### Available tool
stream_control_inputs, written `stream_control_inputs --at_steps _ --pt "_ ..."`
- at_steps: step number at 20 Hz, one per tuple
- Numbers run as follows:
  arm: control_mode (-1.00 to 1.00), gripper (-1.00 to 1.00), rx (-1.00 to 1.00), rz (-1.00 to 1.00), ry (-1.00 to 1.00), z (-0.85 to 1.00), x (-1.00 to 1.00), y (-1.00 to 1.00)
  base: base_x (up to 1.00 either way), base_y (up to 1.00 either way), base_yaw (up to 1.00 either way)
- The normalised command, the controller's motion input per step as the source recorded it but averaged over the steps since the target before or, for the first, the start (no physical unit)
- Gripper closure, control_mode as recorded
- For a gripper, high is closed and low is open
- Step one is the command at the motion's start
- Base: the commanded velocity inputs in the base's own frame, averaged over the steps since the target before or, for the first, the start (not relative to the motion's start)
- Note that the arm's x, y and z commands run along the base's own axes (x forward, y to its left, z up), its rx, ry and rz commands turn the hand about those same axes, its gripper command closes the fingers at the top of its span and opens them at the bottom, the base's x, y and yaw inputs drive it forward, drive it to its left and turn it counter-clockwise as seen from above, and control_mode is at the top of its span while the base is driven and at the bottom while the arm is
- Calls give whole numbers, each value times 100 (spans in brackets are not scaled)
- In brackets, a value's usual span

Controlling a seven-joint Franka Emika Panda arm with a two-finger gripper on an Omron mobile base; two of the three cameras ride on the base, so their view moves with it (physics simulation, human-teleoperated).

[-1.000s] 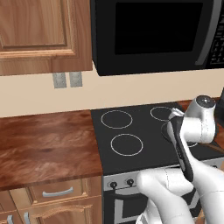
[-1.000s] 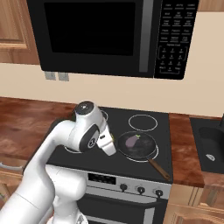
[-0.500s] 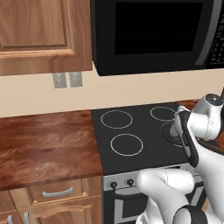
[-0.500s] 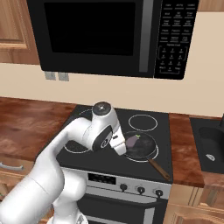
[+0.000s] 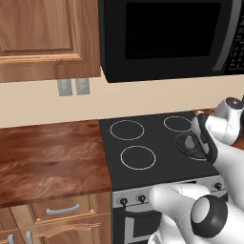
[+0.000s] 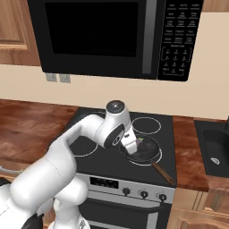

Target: Put the squash and eggplant in the pan. Then turn on the front right burner and set the heat to medium.

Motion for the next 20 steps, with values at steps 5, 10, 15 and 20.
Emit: stream_control_inputs --at_steps 5,10,15,20 --pt "-100 100 0 0 4 -15 29 -15 0 0 0" --pt "-100 100 0 0 5 -24 28 -7 0 0 0" --pt "-100 100 0 0 6 -31 26 -8 0 0 0" --pt "-100 100 1 1 3 -36 8 -28 0 0 0"
